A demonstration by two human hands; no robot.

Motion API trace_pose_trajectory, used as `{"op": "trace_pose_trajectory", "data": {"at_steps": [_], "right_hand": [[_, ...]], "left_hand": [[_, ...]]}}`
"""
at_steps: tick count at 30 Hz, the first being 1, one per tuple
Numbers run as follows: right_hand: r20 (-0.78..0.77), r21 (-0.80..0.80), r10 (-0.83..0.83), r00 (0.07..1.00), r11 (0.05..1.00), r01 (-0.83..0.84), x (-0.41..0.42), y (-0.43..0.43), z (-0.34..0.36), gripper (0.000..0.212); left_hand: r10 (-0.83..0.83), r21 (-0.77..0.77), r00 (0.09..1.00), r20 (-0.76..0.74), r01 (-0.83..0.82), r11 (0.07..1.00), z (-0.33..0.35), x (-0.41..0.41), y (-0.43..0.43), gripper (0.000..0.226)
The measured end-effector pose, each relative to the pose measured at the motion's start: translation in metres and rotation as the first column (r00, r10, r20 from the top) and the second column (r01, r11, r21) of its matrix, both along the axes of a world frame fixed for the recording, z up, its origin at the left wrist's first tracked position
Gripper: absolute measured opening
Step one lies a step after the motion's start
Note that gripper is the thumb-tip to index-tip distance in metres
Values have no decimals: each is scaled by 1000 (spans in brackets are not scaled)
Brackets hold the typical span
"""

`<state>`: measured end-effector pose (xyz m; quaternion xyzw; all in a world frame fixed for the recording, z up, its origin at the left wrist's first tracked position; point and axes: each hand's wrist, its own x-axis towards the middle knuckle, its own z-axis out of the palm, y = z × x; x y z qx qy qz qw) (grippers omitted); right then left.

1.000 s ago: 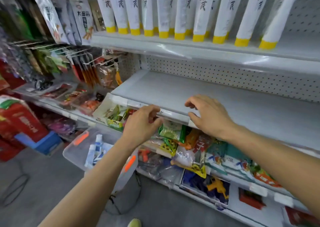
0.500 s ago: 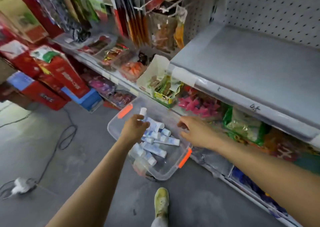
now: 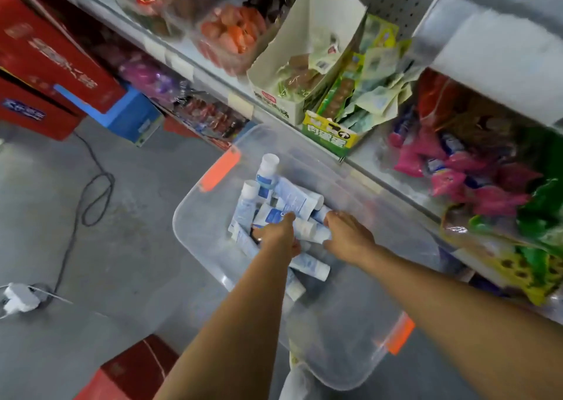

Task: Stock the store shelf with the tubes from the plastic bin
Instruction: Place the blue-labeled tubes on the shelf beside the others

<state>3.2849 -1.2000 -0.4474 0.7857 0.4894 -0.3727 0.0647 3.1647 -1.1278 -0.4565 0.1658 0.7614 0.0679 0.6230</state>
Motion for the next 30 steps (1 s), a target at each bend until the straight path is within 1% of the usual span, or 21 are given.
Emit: {"op": "trace_pose_trajectory", "data": {"at_steps": [2, 3, 4, 5, 6, 8, 12, 13, 15, 17, 19, 20, 22, 23, 24, 26, 27, 28, 30], "right_hand": [[44, 2, -27, 999, 1000, 27, -8, 3, -25, 46], [67, 10, -36, 997, 999, 35, -13, 3, -36, 52], [93, 20, -34, 995, 999, 32, -18, 3, -46, 56], [128, 28, -18, 992, 1000, 14, -23, 3, -54, 58], [171, 34, 11, 985, 999, -17, -27, 3, -60, 58], [250, 49, 64, 966, 996, -79, -30, 2, -68, 56], [246, 22, 121, 962, 991, -130, -21, 3, -59, 58], [245, 8, 144, 959, 989, -151, -19, 2, -52, 58], [208, -22, 153, 966, 988, -151, -14, -1, -32, 60], [122, -33, 97, 988, 995, -93, -9, -10, -4, 61], [28, -44, -4, 1000, 999, 5, -4, -21, 24, 54], [-11, -47, -69, 998, 997, 68, -1, -32, 41, 51], [-110, -37, -218, 970, 976, 215, 6, -58, 74, 46], [-193, -27, -300, 934, 953, 301, 10, -74, 92, 42], [-295, -17, -386, 874, 917, 399, 13, -91, 109, 40], [-491, -58, -511, 706, 827, 559, 21, -130, 141, 34], [-575, -108, -532, 622, 802, 587, 26, -152, 159, 33], [-647, -163, -532, 546, 796, 582, 31, -175, 174, 33], [-757, -243, -505, 415, 807, 539, 44, -223, 204, 37]], "left_hand": [[-22, 13, 1000, -22, 23, 1000, -28, 6, 0, 123], [-71, 14, 996, -58, 72, 997, -50, 7, -1, 138], [-107, 18, 990, -87, 109, 994, -64, 8, -4, 144], [-104, 27, 990, -100, 108, 994, -80, 9, -6, 143], [-94, 42, 991, -96, 99, 994, -71, 11, -6, 138], [-56, 48, 995, -76, 60, 997, -64, 13, -8, 118], [62, -23, 998, 9, -62, 998, -55, 9, -9, 80], [40, -18, 999, 23, -39, 999, -51, 6, -13, 73], [-20, -26, 998, 54, 21, 999, -44, -3, -24, 72], [-55, -37, 989, 138, 60, 998, -31, -10, -39, 63], [51, -83, 967, 249, -31, 996, -15, -15, -53, 58], [113, -90, 949, 295, -91, 992, -1, -15, -63, 51], [161, -39, 928, 337, -157, 987, 31, -14, -88, 27], [169, -2, 916, 364, -181, 984, 46, -13, -102, 14], [183, 20, 899, 398, -208, 978, 66, -10, -118, 9], [183, 75, 873, 451, -242, 967, 97, -5, -150, 10], [170, 99, 851, 497, -250, 963, 114, 0, -166, 12], [161, 109, 815, 556, -264, 959, 130, 5, -183, 12], [159, 132, 731, 663, -323, 937, 163, 21, -220, 11]]}}
